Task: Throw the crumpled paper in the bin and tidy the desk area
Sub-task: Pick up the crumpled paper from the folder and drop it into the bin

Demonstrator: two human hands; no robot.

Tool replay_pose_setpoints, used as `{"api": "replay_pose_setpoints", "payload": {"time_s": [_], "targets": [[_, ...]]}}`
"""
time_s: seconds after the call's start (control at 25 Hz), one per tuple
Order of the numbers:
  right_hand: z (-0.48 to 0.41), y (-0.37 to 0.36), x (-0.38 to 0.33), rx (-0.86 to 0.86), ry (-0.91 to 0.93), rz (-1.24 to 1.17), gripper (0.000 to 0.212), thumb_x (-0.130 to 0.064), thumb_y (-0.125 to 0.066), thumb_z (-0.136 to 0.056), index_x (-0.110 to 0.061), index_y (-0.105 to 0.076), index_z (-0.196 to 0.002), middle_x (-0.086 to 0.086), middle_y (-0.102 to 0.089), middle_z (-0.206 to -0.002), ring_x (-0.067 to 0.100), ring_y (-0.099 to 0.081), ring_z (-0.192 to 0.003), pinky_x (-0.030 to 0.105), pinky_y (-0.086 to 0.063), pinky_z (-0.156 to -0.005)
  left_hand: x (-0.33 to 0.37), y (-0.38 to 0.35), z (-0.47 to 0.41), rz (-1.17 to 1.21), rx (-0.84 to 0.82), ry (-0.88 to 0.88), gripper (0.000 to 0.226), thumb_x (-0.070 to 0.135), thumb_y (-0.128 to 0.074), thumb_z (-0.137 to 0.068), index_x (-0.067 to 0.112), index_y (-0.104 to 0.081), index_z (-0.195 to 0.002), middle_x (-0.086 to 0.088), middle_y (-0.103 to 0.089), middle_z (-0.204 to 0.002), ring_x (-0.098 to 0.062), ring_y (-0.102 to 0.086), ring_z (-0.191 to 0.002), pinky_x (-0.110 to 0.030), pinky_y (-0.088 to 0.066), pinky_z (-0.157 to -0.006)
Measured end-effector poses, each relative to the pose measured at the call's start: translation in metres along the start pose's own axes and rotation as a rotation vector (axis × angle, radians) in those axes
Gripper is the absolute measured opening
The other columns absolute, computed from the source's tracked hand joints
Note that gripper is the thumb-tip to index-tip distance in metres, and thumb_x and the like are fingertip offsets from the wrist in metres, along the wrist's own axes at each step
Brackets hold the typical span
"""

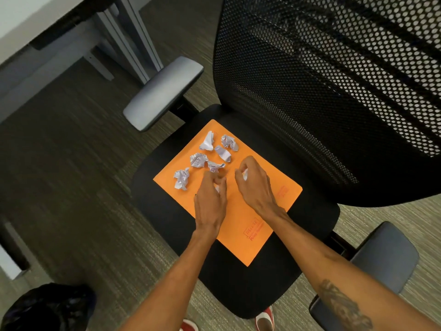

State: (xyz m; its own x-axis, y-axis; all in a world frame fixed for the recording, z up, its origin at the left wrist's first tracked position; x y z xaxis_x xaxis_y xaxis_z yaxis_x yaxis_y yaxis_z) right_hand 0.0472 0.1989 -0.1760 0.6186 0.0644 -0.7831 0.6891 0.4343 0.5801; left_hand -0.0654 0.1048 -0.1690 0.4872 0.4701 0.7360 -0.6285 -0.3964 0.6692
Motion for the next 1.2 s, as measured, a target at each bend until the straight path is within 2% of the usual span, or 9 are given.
{"api": "replay_pose_setpoints", "payload": {"time_s": [0.04,0.12,0.28,0.4,0.52,0.76,0.92,1.08,1.2], "targets": [[0.0,-0.004,-0.007,-0.031,0.036,0.026,0.016,-0.014,-0.05,-0.1,-0.017,-0.052,-0.116,-0.001,-0.057,-0.099,0.012,-0.056,-0.078,0.033,-0.049,-0.068,-0.005,0.007,0.0,0.016,-0.012,0.031,0.007,0.024,-0.047,-0.104,0.025,-0.049,-0.11,0.011,-0.061,-0.11,-0.004,-0.056,-0.069,-0.022,-0.044,-0.056],[-0.001,-0.019,-0.016,-0.128,0.143,0.175,0.047,-0.008,-0.045,-0.1,-0.024,-0.038,-0.144,0.003,-0.06,-0.108,0.019,-0.06,-0.079,0.04,-0.054,-0.067,-0.013,0.025,-0.002,-0.073,0.06,-0.003,0.03,0.014,-0.044,-0.104,0.027,-0.043,-0.131,0.009,-0.05,-0.13,-0.008,-0.053,-0.063,-0.021,-0.037,-0.045],[-0.004,-0.046,-0.026,-0.302,0.185,0.461,0.063,-0.013,-0.043,-0.101,-0.042,-0.019,-0.152,0.009,-0.054,-0.128,0.029,-0.062,-0.083,0.044,-0.054,-0.07,-0.025,0.049,-0.014,-0.273,0.14,0.014,0.052,0.017,-0.048,-0.103,0.03,-0.024,-0.147,0.002,-0.027,-0.151,-0.017,-0.052,-0.06,-0.028,-0.034,-0.043],[-0.003,-0.058,-0.028,-0.403,0.121,0.46,0.055,-0.028,-0.047,-0.103,-0.043,-0.023,-0.15,0.012,-0.053,-0.133,0.035,-0.059,-0.105,0.046,-0.049,-0.085,-0.036,0.052,-0.022,-0.308,0.071,0.101,0.058,0.036,-0.052,-0.101,0.03,-0.018,-0.148,-0.001,-0.028,-0.146,-0.03,-0.064,-0.067,-0.042,-0.047,-0.051],[-0.002,-0.066,-0.029,-0.409,0.118,0.497,0.054,-0.034,-0.05,-0.101,-0.04,-0.025,-0.149,0.011,-0.049,-0.14,0.037,-0.057,-0.111,0.046,-0.047,-0.089,-0.038,0.05,-0.029,-0.392,0.013,0.16,0.063,0.042,-0.059,-0.096,0.025,-0.024,-0.146,-0.004,-0.032,-0.139,-0.036,-0.067,-0.076,-0.042,-0.045,-0.055],[0.006,-0.073,-0.024,-0.369,0.107,0.484,0.035,-0.035,-0.056,-0.098,-0.022,-0.043,-0.127,0.011,-0.053,-0.121,0.035,-0.06,-0.099,0.043,-0.051,-0.078,-0.045,0.044,-0.029,-0.449,-0.1,0.154,0.021,0.031,-0.051,-0.102,0.017,-0.045,-0.117,-0.004,-0.04,-0.114,-0.031,-0.065,-0.078,-0.036,-0.038,-0.057],[0.015,-0.073,-0.022,-0.315,0.112,0.363,0.022,-0.035,-0.054,-0.099,-0.017,-0.053,-0.112,0.01,-0.055,-0.107,0.03,-0.058,-0.093,0.04,-0.048,-0.078,-0.048,0.048,-0.018,-0.303,-0.101,0.225,0.021,0.031,-0.048,-0.101,0.018,-0.049,-0.118,-0.001,-0.041,-0.108,-0.025,-0.05,-0.072,-0.038,-0.037,-0.065],[0.022,-0.062,-0.027,-0.209,0.121,0.159,0.02,-0.033,-0.048,-0.102,-0.015,-0.057,-0.098,0.002,-0.057,-0.091,0.019,-0.054,-0.086,0.033,-0.038,-0.071,-0.05,0.054,-0.008,-0.135,-0.075,0.266,0.028,0.035,-0.046,-0.101,0.021,-0.054,-0.123,0.0,-0.046,-0.107,-0.021,-0.052,-0.079,-0.033,-0.036,-0.072],[0.028,-0.053,-0.033,-0.172,0.054,0.055,0.025,-0.037,-0.044,-0.104,-0.018,-0.053,-0.091,0.001,-0.059,-0.082,0.017,-0.056,-0.077,0.034,-0.04,-0.064,-0.053,0.058,-0.002,0.035,-0.036,0.36,0.022,0.034,-0.045,-0.099,0.021,-0.06,-0.11,-0.001,-0.053,-0.106,-0.018,-0.052,-0.082,-0.032,-0.037,-0.073]]}}
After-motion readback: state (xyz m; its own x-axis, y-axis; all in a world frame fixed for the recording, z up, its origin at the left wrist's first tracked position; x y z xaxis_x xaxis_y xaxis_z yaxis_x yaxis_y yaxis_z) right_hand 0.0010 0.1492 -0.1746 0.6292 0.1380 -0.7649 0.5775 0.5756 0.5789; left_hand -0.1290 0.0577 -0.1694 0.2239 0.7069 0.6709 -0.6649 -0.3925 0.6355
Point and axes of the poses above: each hand's wrist, its own z-axis away from the middle knuckle, its own y-axis out of the back of the hand, x = y × z, the point moved 6 cm from there along -z, towards the middle knuckle
